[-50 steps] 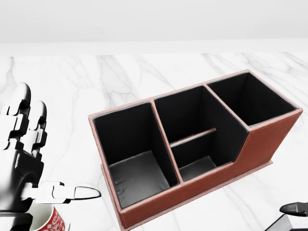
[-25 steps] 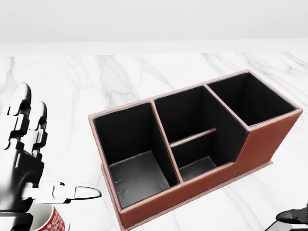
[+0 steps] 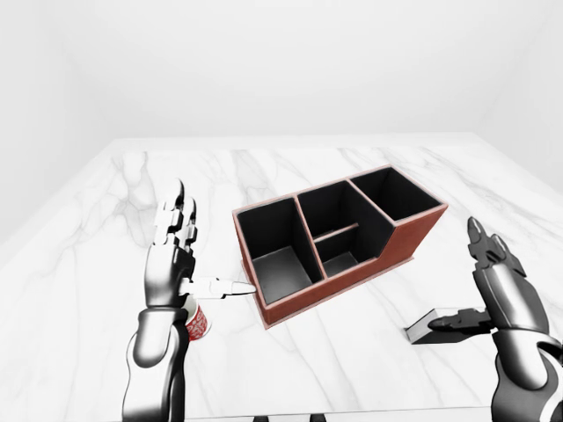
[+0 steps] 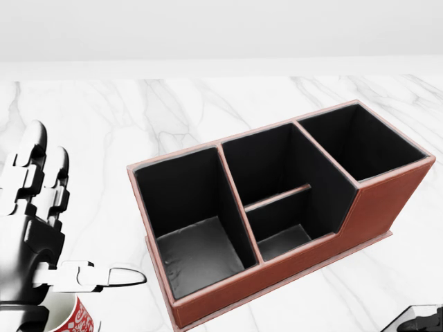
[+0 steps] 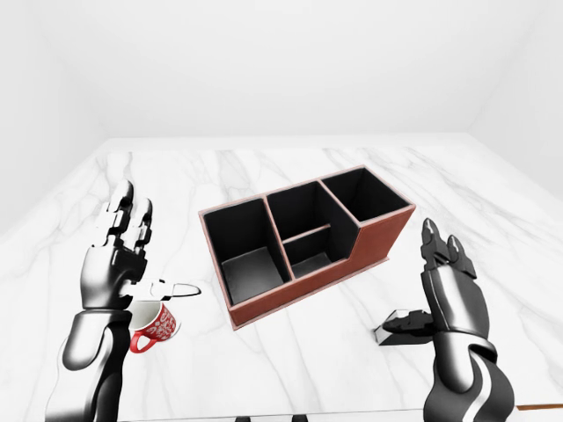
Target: Pick up the book and place it in the back compartment of the caddy.
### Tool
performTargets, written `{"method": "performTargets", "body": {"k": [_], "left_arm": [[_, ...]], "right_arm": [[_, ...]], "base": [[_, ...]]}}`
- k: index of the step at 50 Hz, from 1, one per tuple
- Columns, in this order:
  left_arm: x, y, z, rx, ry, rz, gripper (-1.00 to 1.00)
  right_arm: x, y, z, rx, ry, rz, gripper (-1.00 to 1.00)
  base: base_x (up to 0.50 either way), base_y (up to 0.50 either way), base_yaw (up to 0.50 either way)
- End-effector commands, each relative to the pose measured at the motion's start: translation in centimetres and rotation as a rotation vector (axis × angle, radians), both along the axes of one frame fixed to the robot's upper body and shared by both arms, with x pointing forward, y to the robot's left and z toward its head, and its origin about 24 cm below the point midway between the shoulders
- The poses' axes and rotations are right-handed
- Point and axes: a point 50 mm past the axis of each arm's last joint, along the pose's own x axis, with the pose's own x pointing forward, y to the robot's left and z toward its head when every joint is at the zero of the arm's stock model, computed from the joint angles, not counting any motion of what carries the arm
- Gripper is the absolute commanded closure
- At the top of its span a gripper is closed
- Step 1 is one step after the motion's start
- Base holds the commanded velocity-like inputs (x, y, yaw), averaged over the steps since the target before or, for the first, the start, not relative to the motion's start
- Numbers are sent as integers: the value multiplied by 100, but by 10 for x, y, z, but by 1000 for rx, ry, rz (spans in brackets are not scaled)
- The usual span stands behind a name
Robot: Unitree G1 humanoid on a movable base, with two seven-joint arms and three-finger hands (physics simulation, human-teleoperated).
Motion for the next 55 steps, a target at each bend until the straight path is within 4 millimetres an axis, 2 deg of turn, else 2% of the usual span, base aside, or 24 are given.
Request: {"method": "performTargets", "body": {"k": [1, 26, 43, 55], "left_arm": [[1, 0, -2, -1, 8, 0, -100], [1, 0, -2, 0, 10, 1, -100], [1, -1, -3, 2, 13, -1, -100], [2, -2, -7, 3, 34, -4, -100]], "right_arm": [[-1, -3, -7, 3, 29, -17, -100], [-1, -19, -25, -12, 78, -89, -100], [-2, -22, -35, -20, 124, -107, -100], [0, -35, -38, -36, 153, -133, -100]], "base": [[0, 0, 0], [0, 0, 0], [0, 0, 0], [0, 0, 0]]}}
